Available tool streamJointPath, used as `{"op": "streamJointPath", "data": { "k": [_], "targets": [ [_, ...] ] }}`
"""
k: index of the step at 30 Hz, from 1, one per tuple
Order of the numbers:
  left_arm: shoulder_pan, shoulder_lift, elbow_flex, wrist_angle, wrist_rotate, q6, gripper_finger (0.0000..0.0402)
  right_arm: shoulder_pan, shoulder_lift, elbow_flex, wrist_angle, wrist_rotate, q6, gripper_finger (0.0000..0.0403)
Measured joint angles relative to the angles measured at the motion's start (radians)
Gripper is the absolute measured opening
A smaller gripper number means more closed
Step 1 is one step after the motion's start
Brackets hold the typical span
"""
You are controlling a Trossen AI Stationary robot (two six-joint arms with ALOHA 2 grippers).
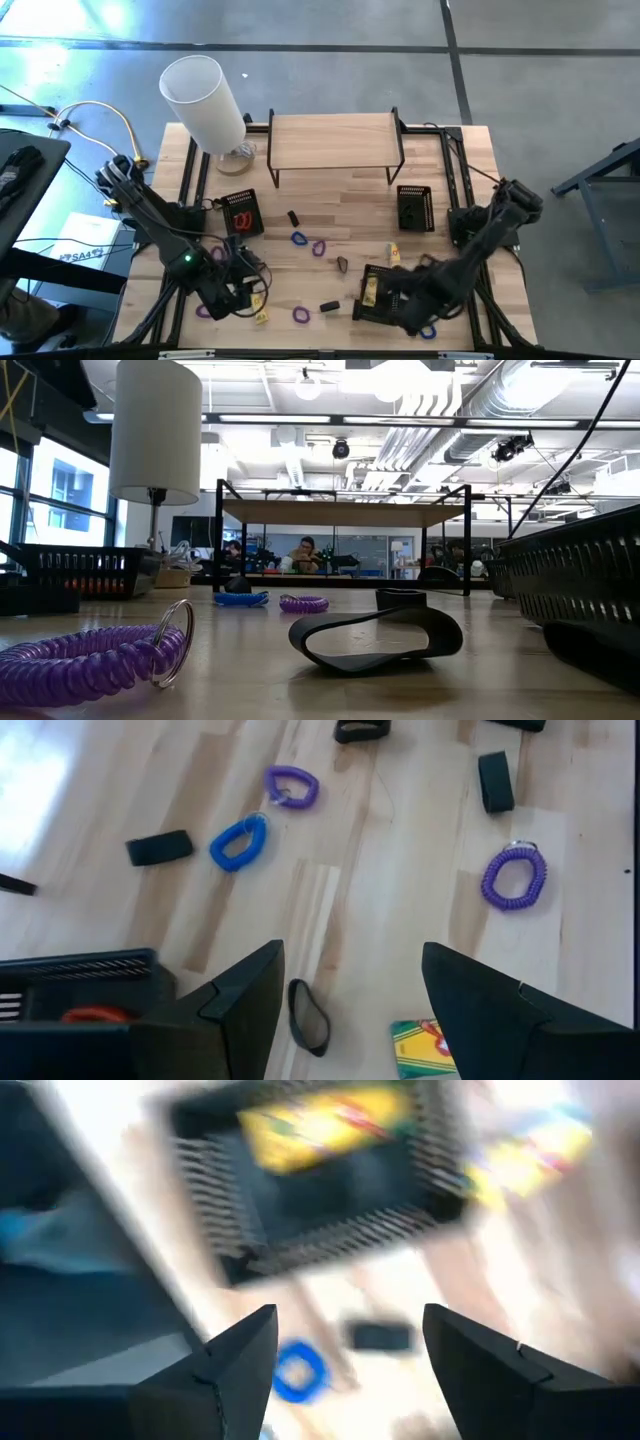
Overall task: Pick & Place Office Desk Supplies
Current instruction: Put the rubber band into the top right bin
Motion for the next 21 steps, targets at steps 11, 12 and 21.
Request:
{"op": "streamJointPath", "data": {
  "k": [11,12,21],
  "targets": [
    [0.000,0.057,0.000,0.143,0.185,0.170,0.0230,0.187,0.002,-0.011,-0.178,0.012,0.484,0.0238],
    [0.001,0.057,0.000,0.151,0.186,0.187,0.0230,0.194,0.002,-0.024,-0.178,0.008,0.505,0.0238],
    [0.031,0.057,0.000,0.207,0.187,0.260,0.0230,0.218,0.003,-0.214,0.000,-0.151,0.525,0.0238]
  ]
}}
